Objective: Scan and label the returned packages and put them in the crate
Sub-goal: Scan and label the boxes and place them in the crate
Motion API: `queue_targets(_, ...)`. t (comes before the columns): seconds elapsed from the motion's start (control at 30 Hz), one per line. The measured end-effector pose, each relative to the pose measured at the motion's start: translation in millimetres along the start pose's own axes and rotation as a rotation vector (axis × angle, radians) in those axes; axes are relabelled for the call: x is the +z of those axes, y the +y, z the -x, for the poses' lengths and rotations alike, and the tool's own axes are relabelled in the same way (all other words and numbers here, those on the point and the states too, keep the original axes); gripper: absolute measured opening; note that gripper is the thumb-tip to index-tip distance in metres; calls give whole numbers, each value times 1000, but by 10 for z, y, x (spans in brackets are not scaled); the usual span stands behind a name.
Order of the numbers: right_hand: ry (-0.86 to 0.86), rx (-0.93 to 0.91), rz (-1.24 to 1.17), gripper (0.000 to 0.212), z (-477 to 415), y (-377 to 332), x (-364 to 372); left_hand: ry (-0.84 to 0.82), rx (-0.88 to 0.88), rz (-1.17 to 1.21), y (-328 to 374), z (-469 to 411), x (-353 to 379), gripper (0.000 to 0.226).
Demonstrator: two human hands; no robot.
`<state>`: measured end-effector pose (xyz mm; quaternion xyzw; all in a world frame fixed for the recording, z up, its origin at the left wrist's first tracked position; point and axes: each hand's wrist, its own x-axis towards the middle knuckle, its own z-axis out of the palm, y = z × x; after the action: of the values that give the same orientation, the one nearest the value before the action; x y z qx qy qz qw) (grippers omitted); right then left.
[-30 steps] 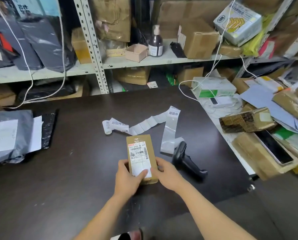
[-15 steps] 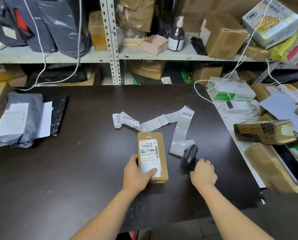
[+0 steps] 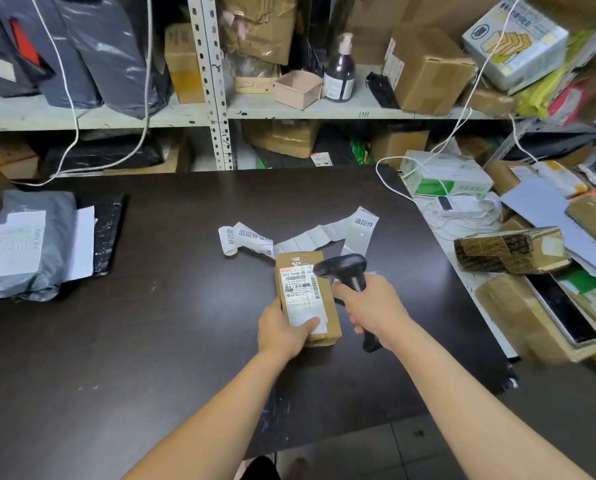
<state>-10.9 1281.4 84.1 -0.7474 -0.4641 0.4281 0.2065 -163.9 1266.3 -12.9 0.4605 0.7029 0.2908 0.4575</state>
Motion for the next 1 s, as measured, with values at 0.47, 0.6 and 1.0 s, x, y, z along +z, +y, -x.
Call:
queue_targets(0.47, 4, 6, -11, 35, 327, -257, -53, -4, -19, -7, -17, -28, 1, 58)
queue_targets(0.6, 32, 12, -29, 31, 335, -245, -44, -11, -24, -5, -20, -36, -6, 58)
queue_targets(1.0, 62, 56, -83, 18, 365, -182, -94, -36, -29, -19, -39, -84, -12, 66)
